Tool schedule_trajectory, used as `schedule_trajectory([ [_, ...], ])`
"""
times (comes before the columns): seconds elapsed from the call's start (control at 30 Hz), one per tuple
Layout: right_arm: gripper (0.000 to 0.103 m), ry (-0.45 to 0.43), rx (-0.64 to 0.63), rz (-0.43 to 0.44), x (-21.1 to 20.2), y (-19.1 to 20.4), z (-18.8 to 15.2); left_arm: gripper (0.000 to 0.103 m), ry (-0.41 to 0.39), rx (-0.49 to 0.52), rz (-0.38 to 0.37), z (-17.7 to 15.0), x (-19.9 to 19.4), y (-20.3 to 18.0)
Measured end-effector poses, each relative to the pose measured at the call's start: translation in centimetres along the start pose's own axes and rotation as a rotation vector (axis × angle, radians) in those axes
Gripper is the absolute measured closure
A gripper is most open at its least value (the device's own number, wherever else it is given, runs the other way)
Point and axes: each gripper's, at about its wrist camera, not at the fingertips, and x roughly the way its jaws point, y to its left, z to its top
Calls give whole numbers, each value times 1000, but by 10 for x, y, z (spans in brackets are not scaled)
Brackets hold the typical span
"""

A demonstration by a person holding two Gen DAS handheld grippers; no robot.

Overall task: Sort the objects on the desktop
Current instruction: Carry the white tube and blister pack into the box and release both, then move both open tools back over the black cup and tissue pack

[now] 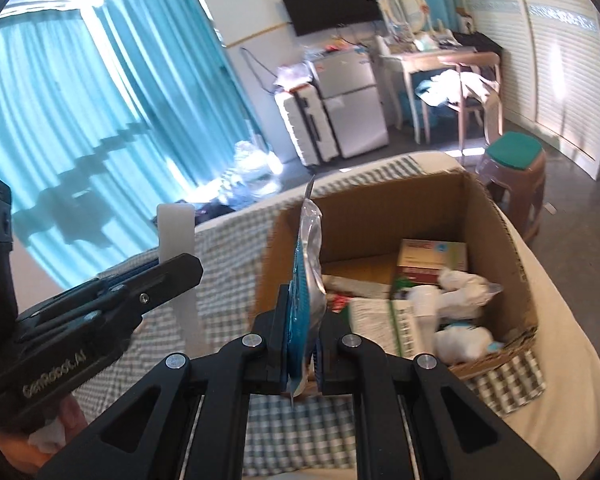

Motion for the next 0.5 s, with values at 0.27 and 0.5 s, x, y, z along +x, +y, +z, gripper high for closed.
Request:
schedule_trajectory([
  [0.27,39,30,67,-171,45,-48,16,57,94,69,124,-6,71,4],
  [0.5,36,-9,73,-227,38,-52,24,6,40,97,223,-12,52,21],
])
